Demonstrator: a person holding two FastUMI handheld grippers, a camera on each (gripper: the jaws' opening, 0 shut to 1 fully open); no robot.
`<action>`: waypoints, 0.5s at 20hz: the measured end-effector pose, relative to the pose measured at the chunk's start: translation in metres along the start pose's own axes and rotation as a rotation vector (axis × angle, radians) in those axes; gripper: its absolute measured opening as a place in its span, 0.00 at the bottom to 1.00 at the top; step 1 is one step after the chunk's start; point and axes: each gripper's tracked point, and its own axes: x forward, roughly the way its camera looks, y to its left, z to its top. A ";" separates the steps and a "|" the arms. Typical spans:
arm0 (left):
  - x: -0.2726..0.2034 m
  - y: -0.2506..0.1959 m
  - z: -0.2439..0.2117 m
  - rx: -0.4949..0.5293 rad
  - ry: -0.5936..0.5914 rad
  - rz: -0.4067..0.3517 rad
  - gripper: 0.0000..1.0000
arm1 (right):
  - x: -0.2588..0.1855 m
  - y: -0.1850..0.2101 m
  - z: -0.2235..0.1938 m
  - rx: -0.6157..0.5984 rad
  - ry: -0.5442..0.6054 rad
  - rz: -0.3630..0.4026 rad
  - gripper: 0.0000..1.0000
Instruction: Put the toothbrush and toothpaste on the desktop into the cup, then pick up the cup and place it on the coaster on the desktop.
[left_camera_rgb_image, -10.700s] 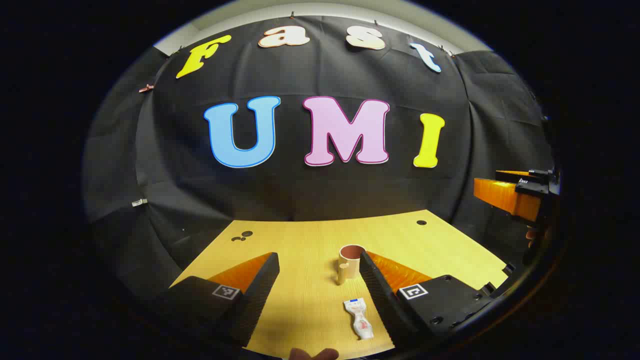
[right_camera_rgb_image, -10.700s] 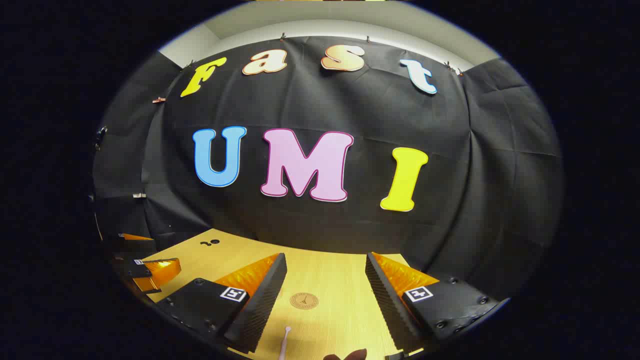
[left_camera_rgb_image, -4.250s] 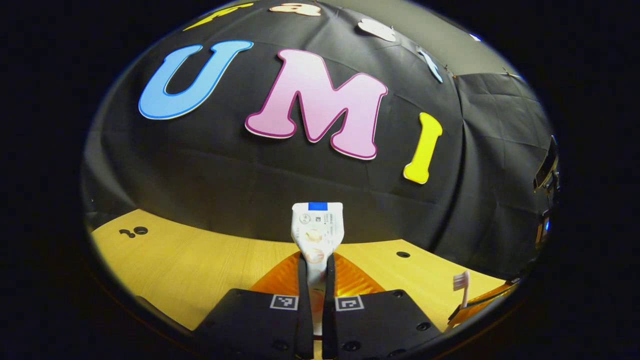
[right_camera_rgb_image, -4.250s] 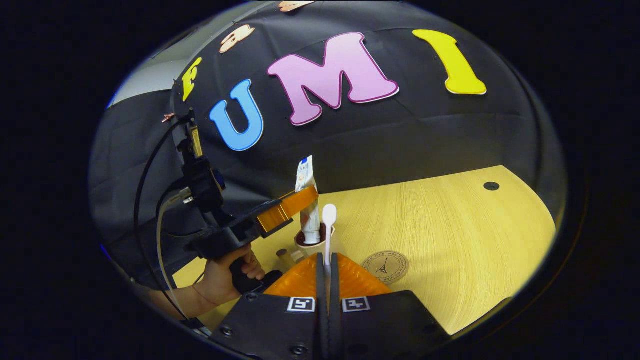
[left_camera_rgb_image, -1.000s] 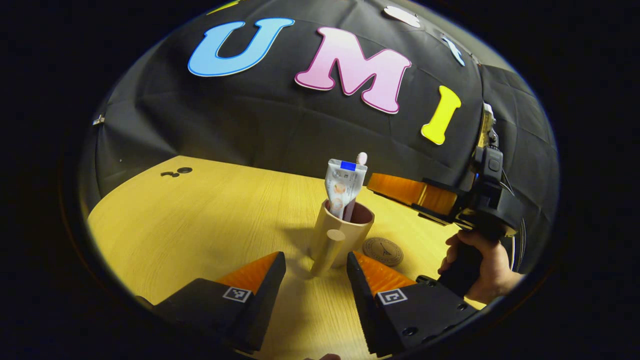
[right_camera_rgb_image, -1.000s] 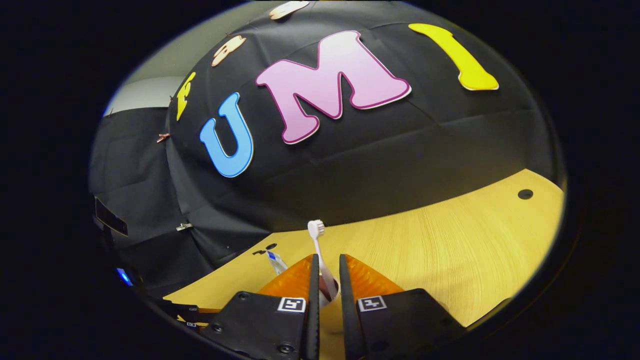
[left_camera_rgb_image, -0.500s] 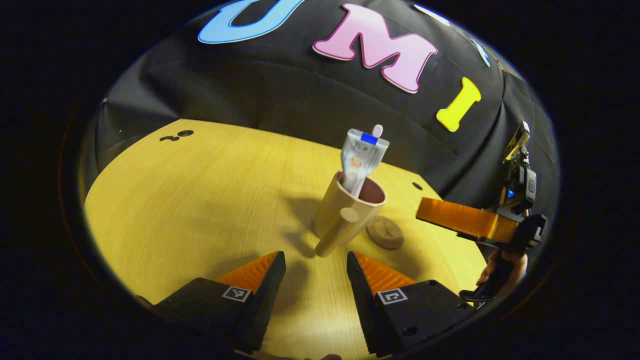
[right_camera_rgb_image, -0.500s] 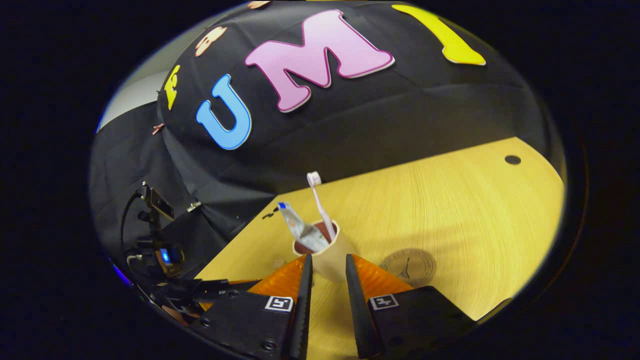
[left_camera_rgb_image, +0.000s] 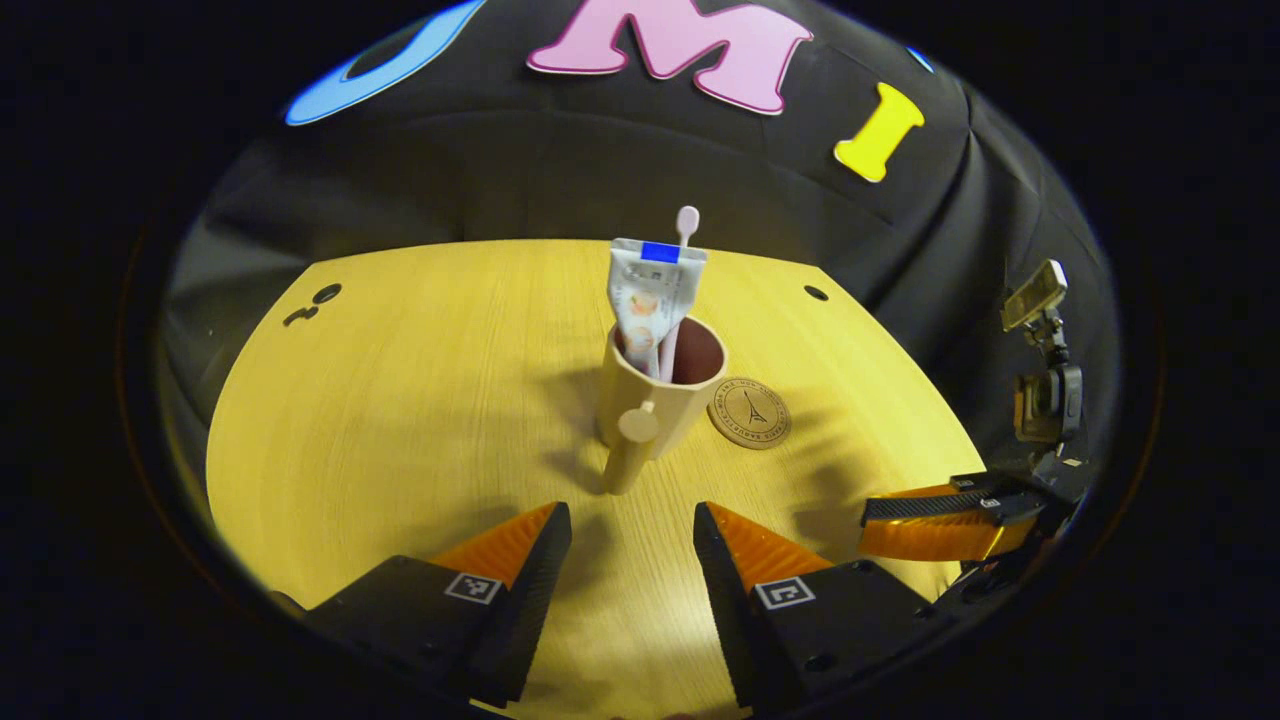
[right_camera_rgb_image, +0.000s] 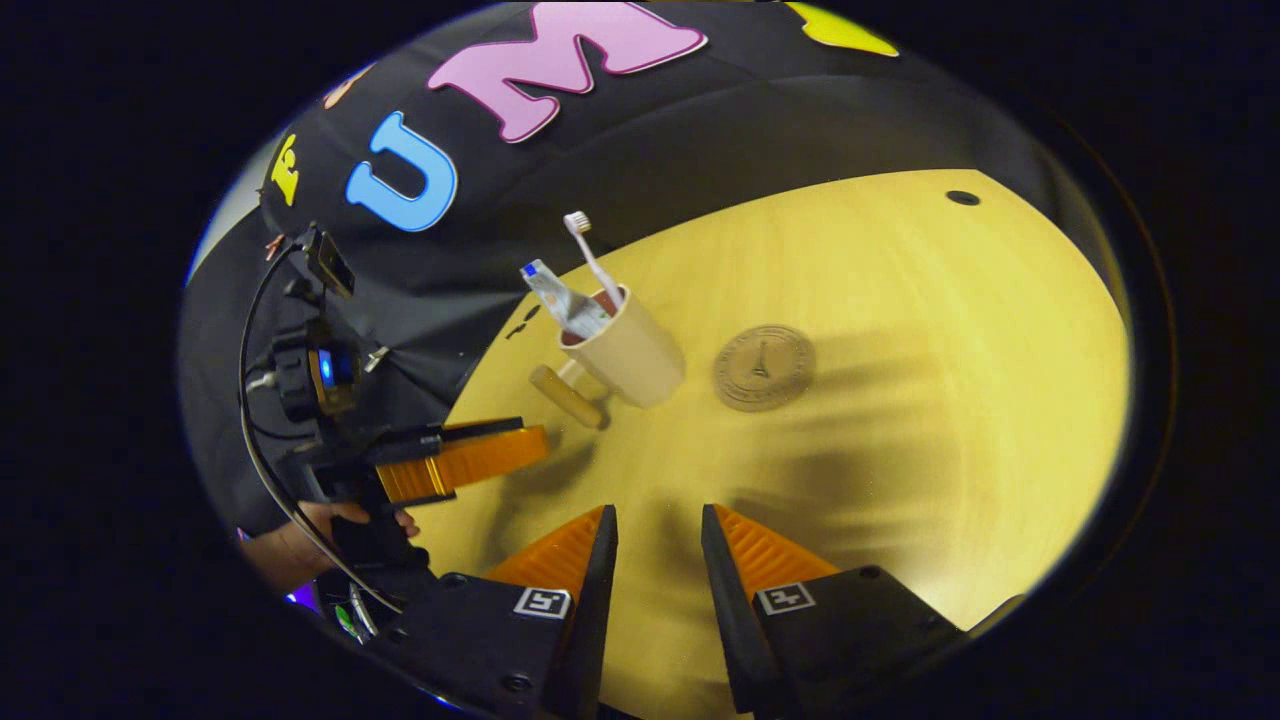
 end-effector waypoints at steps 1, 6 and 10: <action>0.004 0.001 0.003 0.017 0.023 0.007 0.77 | -0.011 -0.008 -0.003 0.013 0.001 -0.019 0.52; 0.022 0.003 0.019 0.089 0.113 0.009 0.76 | -0.043 -0.040 -0.009 0.067 -0.020 -0.096 0.53; 0.037 0.007 0.021 0.128 0.186 0.036 0.73 | -0.062 -0.056 -0.015 0.124 -0.033 -0.106 0.52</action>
